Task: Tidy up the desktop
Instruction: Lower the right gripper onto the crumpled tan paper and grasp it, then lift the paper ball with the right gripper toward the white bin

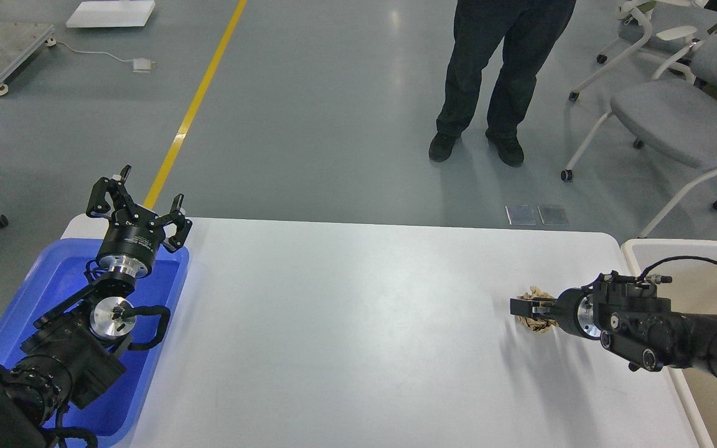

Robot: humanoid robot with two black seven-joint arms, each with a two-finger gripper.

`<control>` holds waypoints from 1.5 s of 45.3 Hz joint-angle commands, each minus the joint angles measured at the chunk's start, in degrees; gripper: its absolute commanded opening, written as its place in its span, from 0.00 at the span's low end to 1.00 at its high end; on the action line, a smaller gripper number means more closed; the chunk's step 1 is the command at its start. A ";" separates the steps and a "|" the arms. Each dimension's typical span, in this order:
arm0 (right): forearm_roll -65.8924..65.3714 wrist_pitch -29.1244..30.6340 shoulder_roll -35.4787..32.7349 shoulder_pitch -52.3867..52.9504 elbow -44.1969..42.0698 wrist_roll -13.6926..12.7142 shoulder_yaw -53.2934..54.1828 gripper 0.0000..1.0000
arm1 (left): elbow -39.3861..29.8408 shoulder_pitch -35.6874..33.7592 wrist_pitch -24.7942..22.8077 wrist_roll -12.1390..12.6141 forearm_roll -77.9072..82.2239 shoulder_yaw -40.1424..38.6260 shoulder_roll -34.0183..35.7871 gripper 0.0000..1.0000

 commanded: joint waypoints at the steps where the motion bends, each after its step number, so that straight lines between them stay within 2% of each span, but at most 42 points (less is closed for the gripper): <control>1: 0.07 -1.25 0.76 -1.01 -1.19 1.37 -0.75 0.63 | 0.02 0.00 0.00 0.00 0.00 0.00 0.00 1.00; 3: 0.07 -1.17 0.67 -1.01 -1.19 1.37 -0.75 0.58 | 0.02 0.00 0.00 0.00 0.00 0.00 0.00 1.00; 4: 0.07 -1.17 0.67 -1.01 -1.28 1.37 -0.67 0.50 | 0.02 0.00 0.00 0.00 0.00 0.00 0.00 1.00; 7: 0.07 -0.90 0.58 -0.84 -1.28 1.37 -0.75 0.12 | 0.02 0.00 0.00 0.00 0.00 0.00 0.00 1.00; 8: 0.07 -0.73 0.58 -0.75 -1.19 1.37 -0.75 0.03 | -0.07 0.00 0.00 0.00 0.00 0.00 0.00 1.00; 9: 0.07 -0.64 0.58 -0.66 -1.11 1.37 -0.75 0.00 | 0.02 0.00 0.00 0.00 0.00 0.00 0.00 1.00; 17: 0.24 -0.37 -0.21 0.39 -0.40 2.07 -0.40 0.00 | 0.02 0.00 0.00 0.00 0.00 0.00 0.00 1.00; 20: 0.51 -0.20 -1.43 1.10 0.12 3.30 0.12 0.00 | 0.02 0.00 0.00 0.00 0.00 0.00 0.00 1.00; 24: 0.77 1.03 -4.07 3.03 2.32 6.46 0.83 0.00 | 0.02 0.00 0.00 0.00 0.00 0.00 0.00 1.00; 26: 1.73 1.82 -5.56 3.99 4.33 6.90 1.97 0.00 | 0.02 0.00 0.00 0.00 0.00 0.00 0.00 1.00; 35: 5.96 10.43 -15.49 12.25 14.62 6.82 5.14 0.00 | 0.02 0.00 0.00 0.00 0.00 0.00 0.00 1.00; 45: 5.96 19.21 -24.37 24.47 21.39 5.85 4.96 0.00 | -0.07 0.00 0.00 0.00 0.00 0.00 0.00 1.00; 55: 5.08 26.69 -29.12 34.23 22.36 3.30 4.52 0.00 | -0.07 0.00 0.00 0.00 0.00 0.00 0.00 1.00; 62: 4.82 26.61 -30.09 35.20 20.70 1.28 3.99 0.00 | -0.07 0.00 0.00 0.00 0.00 0.00 0.00 1.00; 68: 5.17 25.82 -31.32 33.10 14.73 -0.30 3.99 0.00 | 0.02 0.00 0.00 0.00 0.00 0.00 0.00 1.00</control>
